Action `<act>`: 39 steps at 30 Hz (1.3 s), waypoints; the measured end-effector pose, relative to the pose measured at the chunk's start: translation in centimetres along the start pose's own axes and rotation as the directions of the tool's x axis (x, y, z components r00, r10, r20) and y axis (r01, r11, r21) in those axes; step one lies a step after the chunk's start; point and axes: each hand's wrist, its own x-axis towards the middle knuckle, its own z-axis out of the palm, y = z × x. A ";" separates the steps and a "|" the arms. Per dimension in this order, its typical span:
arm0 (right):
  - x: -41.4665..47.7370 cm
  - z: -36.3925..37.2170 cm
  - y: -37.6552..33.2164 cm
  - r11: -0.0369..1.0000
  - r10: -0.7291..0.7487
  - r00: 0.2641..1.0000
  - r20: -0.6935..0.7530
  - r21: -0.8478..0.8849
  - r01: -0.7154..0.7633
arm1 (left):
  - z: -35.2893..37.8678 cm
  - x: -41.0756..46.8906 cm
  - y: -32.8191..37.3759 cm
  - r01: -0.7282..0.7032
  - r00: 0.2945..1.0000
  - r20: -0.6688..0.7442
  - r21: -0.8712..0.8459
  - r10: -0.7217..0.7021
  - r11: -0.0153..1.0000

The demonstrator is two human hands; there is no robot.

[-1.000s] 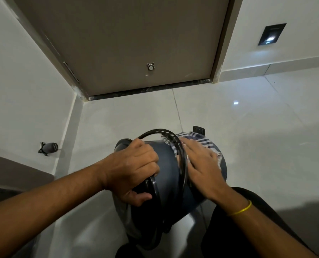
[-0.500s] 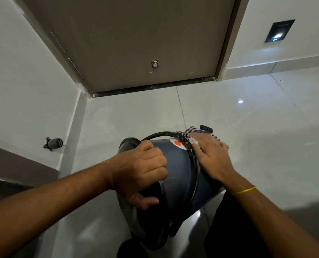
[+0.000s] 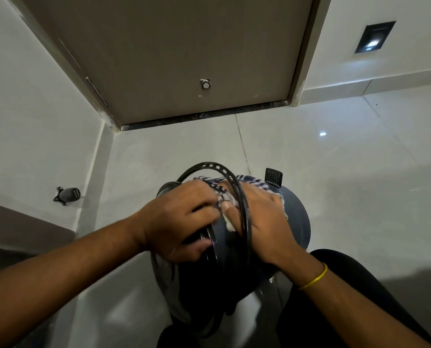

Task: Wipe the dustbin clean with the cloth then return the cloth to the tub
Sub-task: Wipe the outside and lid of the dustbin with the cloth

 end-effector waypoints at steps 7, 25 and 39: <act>-0.3 0.6 2.3 0.997 0.056 0.996 -0.072 -0.043 -0.059 | 1.2 -0.8 -1.9 0.600 0.632 -0.294 -0.400 -0.717 0.693; -0.3 -0.2 3.9 0.987 0.150 0.978 -0.148 0.083 -0.139 | -0.7 1.5 -2.9 0.454 0.889 0.057 -0.242 -0.454 0.858; 0.6 1.2 -1.7 0.987 -0.141 0.989 -0.036 0.069 0.143 | -2.1 1.3 0.1 0.141 0.986 0.092 -0.031 -0.138 0.990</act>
